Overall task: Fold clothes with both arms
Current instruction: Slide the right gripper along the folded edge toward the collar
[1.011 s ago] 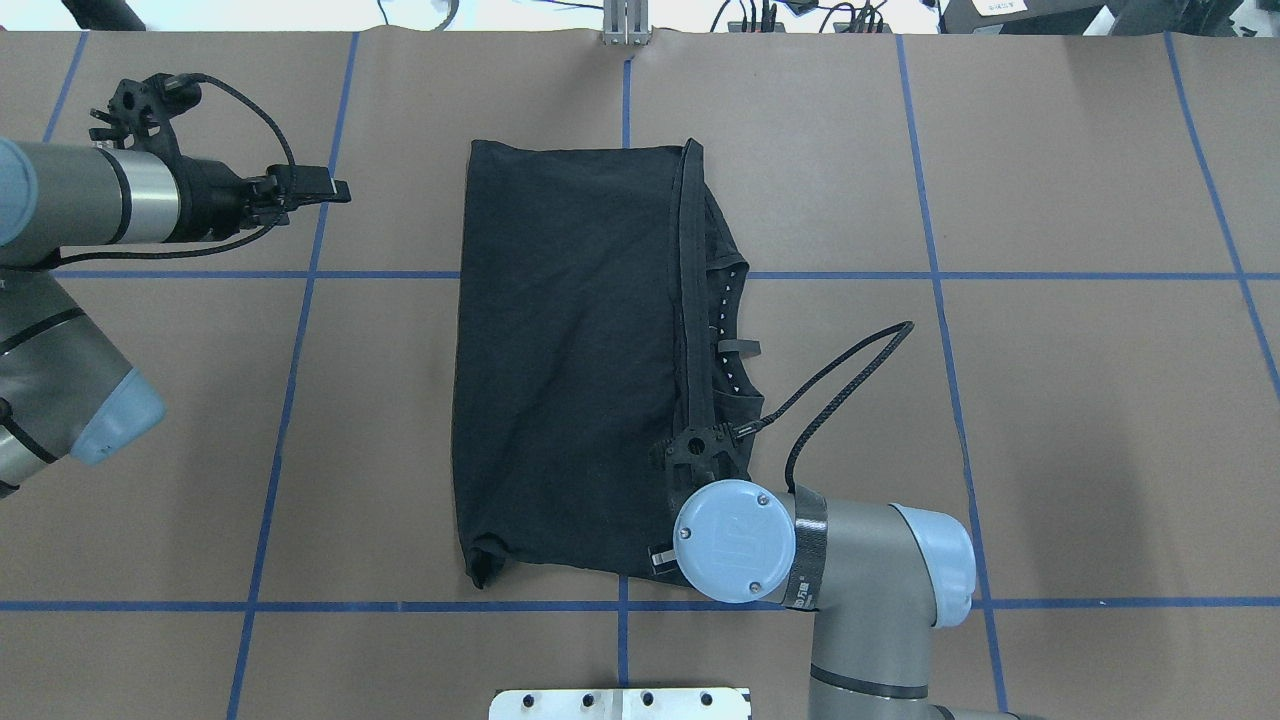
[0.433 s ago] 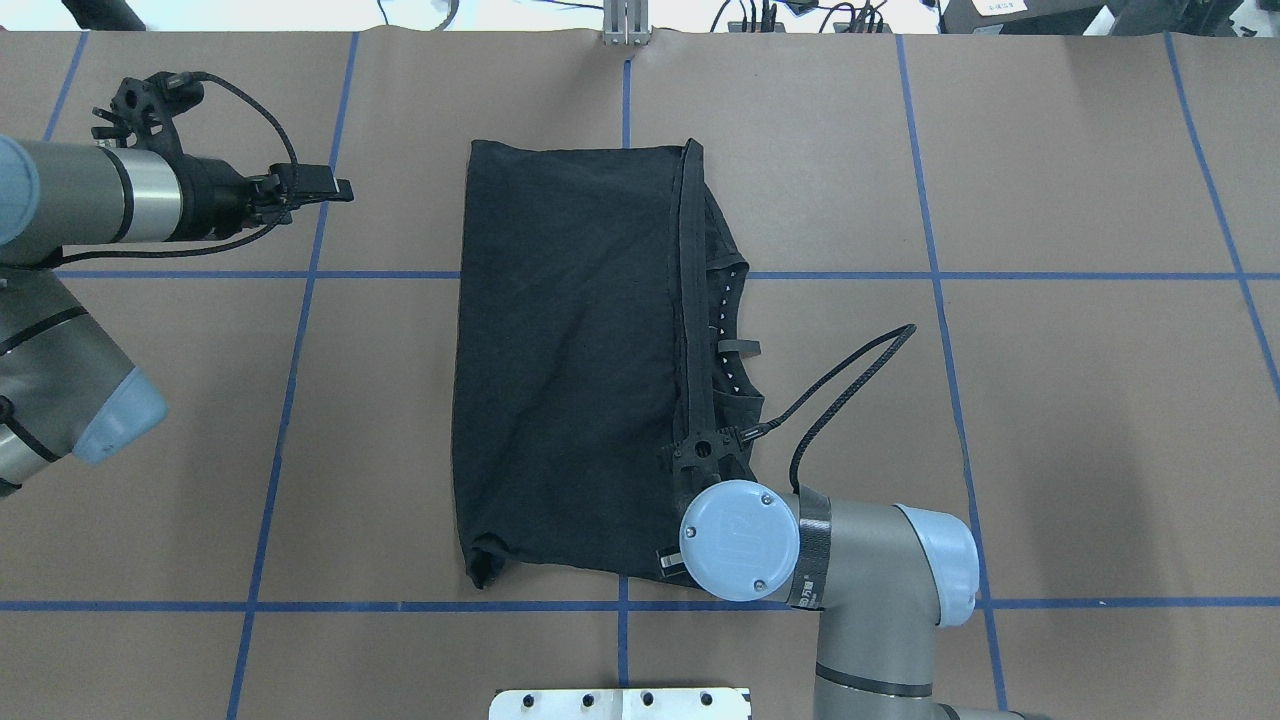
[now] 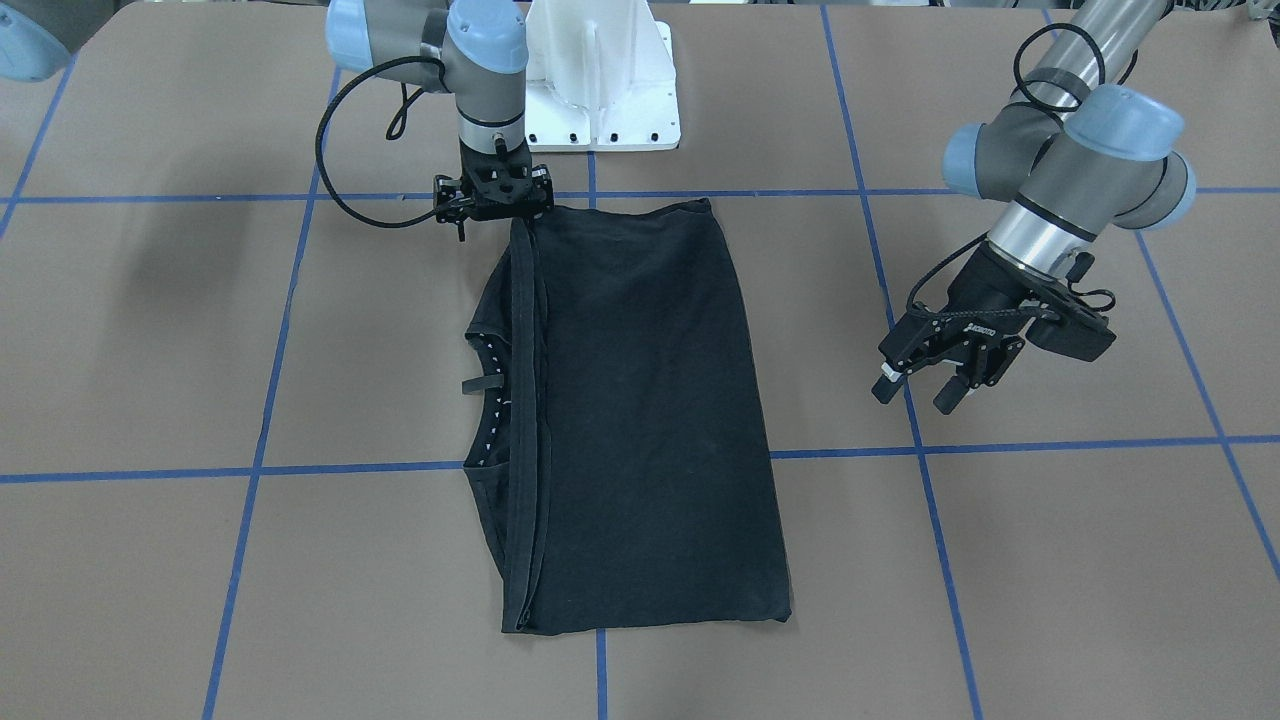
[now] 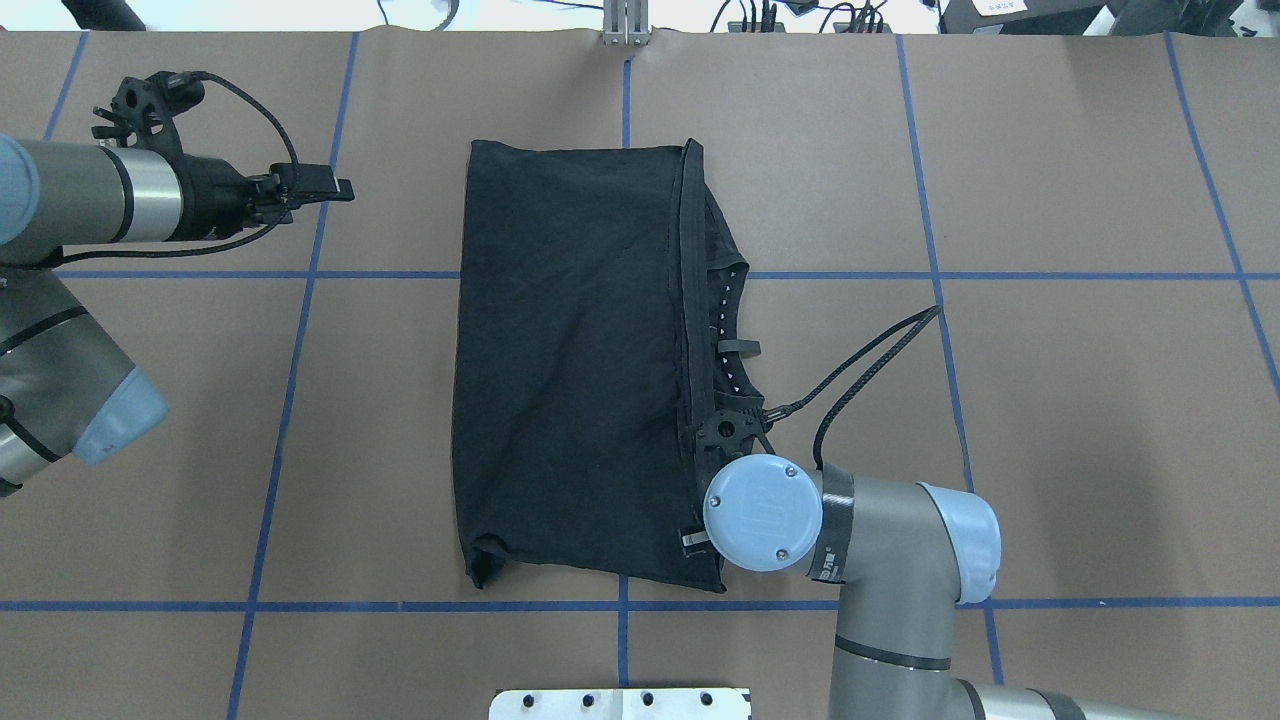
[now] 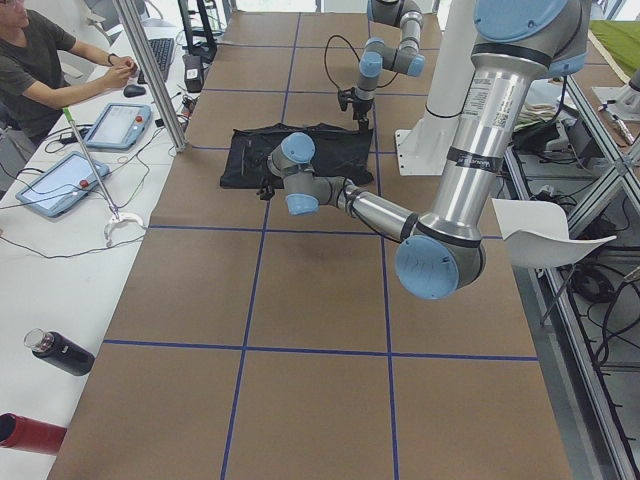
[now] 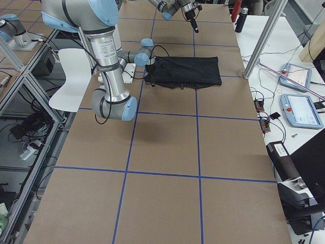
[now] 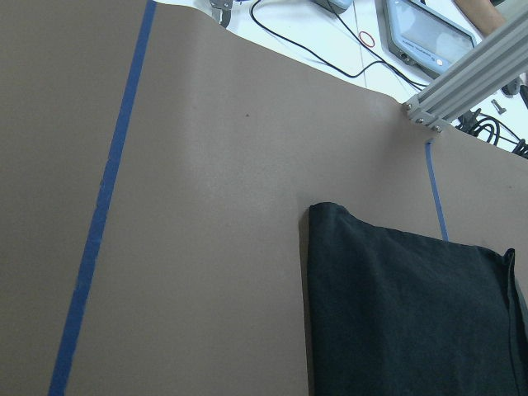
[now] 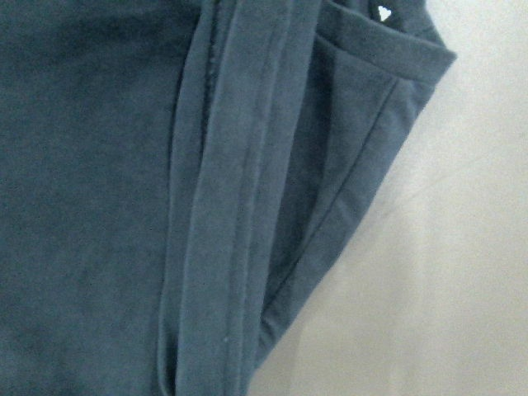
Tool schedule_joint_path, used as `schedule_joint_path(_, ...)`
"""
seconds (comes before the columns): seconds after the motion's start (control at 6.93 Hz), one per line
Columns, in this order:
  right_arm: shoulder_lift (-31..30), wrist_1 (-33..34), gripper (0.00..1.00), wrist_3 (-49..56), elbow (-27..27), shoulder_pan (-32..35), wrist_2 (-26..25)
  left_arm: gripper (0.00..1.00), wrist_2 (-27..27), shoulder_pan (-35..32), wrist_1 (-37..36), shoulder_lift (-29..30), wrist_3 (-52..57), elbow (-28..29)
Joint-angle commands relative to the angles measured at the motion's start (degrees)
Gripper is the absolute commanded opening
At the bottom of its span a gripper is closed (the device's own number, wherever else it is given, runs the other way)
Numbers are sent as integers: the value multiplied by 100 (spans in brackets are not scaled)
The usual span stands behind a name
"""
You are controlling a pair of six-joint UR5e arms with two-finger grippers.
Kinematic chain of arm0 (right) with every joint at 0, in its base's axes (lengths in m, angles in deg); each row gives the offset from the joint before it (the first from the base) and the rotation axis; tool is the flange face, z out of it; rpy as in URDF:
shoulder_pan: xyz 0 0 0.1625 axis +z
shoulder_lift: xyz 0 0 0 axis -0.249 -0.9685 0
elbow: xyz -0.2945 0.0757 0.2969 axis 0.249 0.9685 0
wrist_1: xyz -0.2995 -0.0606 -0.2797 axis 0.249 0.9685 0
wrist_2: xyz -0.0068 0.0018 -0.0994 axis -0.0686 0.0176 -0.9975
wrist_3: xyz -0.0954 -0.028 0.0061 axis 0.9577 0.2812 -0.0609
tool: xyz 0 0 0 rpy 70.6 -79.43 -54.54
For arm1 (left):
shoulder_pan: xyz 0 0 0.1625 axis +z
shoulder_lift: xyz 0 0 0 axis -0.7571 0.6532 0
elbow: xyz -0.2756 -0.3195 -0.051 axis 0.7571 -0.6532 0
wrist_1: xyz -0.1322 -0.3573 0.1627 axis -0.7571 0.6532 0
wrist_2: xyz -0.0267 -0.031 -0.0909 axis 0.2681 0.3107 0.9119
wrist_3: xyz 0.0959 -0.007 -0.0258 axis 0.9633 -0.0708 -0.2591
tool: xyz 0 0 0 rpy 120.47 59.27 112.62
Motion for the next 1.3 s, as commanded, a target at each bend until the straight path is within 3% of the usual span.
schedule_joint_path(0.0,-245,0,100,206,-131,275,189,100,2,0,-2,6,-12,-58)
schedule_joint_path(0.43,-599,-17,100,374,-448,460,269,100,2,0,-11,6,-205,-120)
schedule_joint_path(0.87,14,-61,100,409,-449,592,313,100,2,0,-2,6,-205,-85)
schedule_joint_path(1.16,602,-61,100,593,145,697,191,100,2,9,-2,15,-205,-59)
